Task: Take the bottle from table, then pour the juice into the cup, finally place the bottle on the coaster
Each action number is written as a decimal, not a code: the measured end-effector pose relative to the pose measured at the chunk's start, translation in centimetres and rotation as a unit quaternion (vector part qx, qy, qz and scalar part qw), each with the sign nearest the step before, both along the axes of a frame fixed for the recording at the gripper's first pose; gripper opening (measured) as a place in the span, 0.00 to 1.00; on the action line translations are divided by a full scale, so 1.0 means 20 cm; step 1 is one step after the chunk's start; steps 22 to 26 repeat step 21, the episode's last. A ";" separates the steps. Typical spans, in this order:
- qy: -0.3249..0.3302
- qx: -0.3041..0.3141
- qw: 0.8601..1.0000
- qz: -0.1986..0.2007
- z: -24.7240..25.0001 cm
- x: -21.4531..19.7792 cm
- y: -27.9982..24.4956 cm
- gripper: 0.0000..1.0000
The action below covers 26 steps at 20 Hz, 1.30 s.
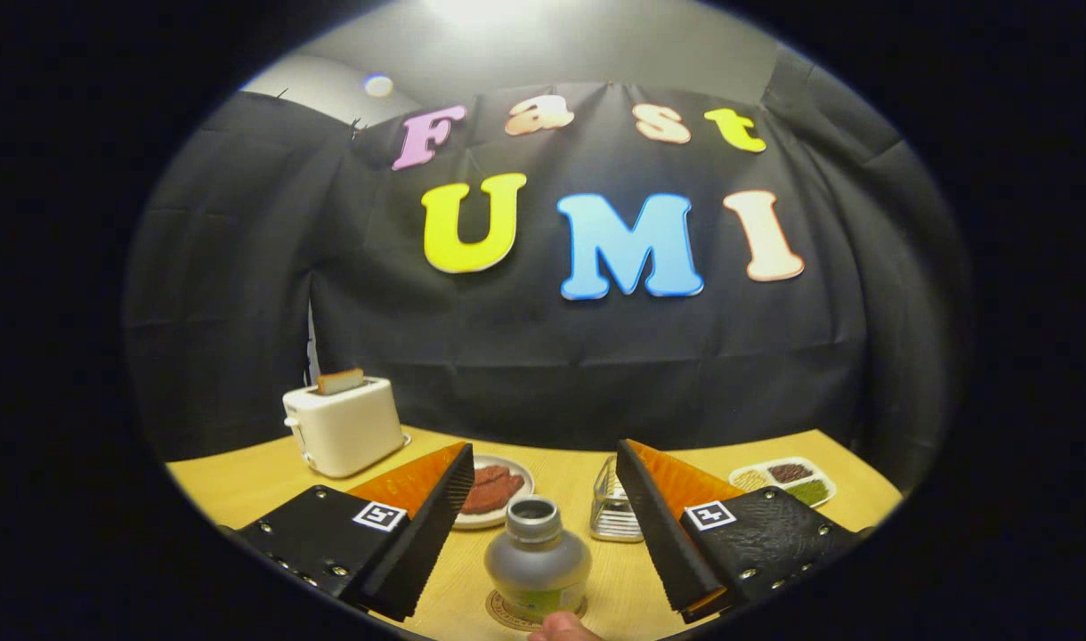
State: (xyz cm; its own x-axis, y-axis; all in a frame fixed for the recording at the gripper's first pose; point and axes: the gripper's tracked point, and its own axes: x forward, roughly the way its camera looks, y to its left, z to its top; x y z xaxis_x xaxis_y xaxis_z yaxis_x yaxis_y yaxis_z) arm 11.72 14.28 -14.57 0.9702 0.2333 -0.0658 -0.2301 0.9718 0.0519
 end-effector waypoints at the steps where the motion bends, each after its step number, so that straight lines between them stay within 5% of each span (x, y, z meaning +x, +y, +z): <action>1: -0.009 0.001 1.000 -0.017 0.14 -0.01 -0.07 0.98; 6: -0.031 -0.014 0.997 -0.069 0.66 -0.13 -0.31 0.98; 12: -0.037 -0.033 0.995 -0.085 0.99 -0.28 -0.48 0.98; 26: -0.045 -0.040 0.996 -0.073 1.05 -0.36 -0.59 0.98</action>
